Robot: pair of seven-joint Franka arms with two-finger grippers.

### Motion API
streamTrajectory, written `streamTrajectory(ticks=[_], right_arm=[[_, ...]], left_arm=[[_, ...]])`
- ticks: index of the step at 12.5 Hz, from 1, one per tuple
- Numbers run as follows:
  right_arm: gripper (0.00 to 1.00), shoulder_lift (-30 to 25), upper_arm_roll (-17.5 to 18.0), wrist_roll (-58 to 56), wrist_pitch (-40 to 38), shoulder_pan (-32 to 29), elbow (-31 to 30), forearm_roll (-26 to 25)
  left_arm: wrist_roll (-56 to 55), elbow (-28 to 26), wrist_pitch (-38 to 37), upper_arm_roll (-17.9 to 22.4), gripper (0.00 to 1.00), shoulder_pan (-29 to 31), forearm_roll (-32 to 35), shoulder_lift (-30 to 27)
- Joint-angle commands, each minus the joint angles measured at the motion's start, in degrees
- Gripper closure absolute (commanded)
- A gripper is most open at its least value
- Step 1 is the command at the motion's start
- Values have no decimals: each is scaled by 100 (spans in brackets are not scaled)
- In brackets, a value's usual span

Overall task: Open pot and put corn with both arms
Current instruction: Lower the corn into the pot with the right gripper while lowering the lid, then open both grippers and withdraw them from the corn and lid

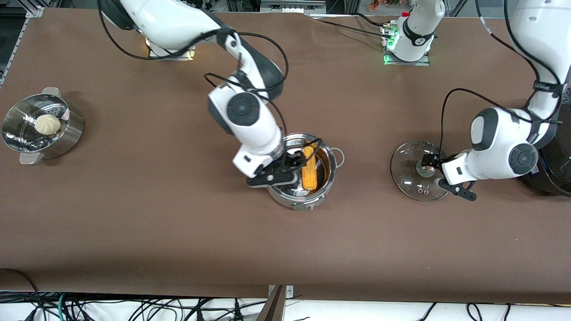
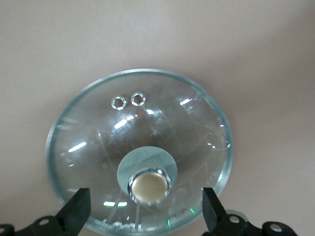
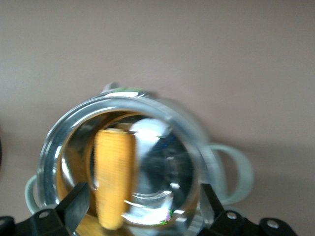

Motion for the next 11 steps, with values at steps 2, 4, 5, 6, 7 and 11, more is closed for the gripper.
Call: streamTrajectory(ticks=[2,4,5,6,7,11], right_arm=[[0,-865,92,-672,-1142,-911,-156,327],[0,-1243,48,-1015,-1898,-1202,-164,311],[0,-1349,5,-1042,-2328,-1360,-164,293],[0,-1446,-39,-1025,-2715,-1440,-164,267],[0,-1543,-222,-1016,-2954,-1475,-164,249],[0,-1884,-1031,-1445,-3263,-1519,-243,249]], left_arm=[[-1029,-105,-613,-366,0,20,7,-1134],[-1828,183,-1218,-787,0,20,15,-1626],[-2067,542,-1769,-963,0,20,50,-1724],[-2139,1050,-2332,-1017,0,20,50,-1734],[-2157,1481,-2825,-1018,0,20,24,-1725],[-2078,2163,-3401,-774,0,38,-176,-1864]])
